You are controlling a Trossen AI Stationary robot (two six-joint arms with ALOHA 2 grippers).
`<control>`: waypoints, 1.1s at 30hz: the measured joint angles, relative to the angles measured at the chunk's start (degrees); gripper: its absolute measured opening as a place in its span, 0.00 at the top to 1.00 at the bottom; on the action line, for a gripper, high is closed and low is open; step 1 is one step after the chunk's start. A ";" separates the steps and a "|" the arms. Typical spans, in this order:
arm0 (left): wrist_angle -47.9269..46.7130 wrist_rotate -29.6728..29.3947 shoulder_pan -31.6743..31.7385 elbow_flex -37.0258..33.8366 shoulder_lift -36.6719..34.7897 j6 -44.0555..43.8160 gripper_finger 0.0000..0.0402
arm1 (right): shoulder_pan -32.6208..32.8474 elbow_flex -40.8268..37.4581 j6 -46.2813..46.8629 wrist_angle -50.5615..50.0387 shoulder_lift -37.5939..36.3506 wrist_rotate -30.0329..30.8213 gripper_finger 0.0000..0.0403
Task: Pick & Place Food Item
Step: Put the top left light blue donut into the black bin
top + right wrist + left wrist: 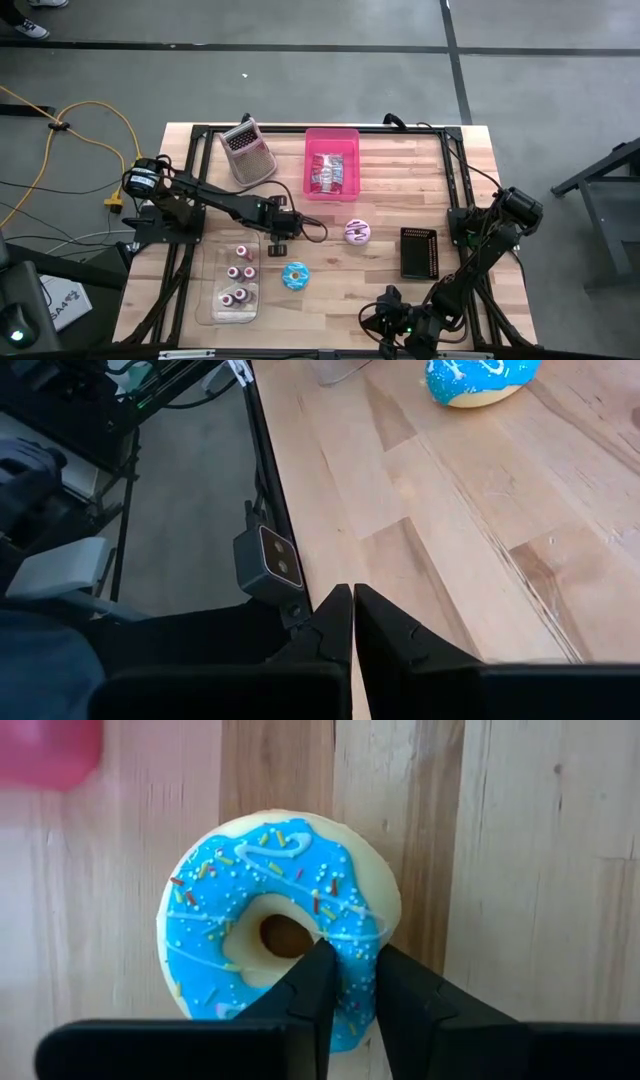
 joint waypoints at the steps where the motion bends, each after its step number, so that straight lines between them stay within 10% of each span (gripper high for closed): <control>1: -0.05 0.02 0.00 0.07 -0.04 0.02 0.86 | 0.00 -0.02 0.00 0.00 0.00 -0.02 1.00; 12: 0.75 2.45 -0.38 2.75 -7.14 -0.52 0.86 | -0.02 0.00 -0.48 -0.81 0.00 0.24 1.00; 24: 16.43 21.99 -1.79 3.06 -16.43 -6.42 0.86 | -1.25 0.00 -8.08 -0.99 0.00 4.72 1.00; 33: 21.24 25.35 -6.95 3.06 -15.94 -6.73 0.86 | -3.85 0.00 -16.44 -0.66 0.00 4.72 0.88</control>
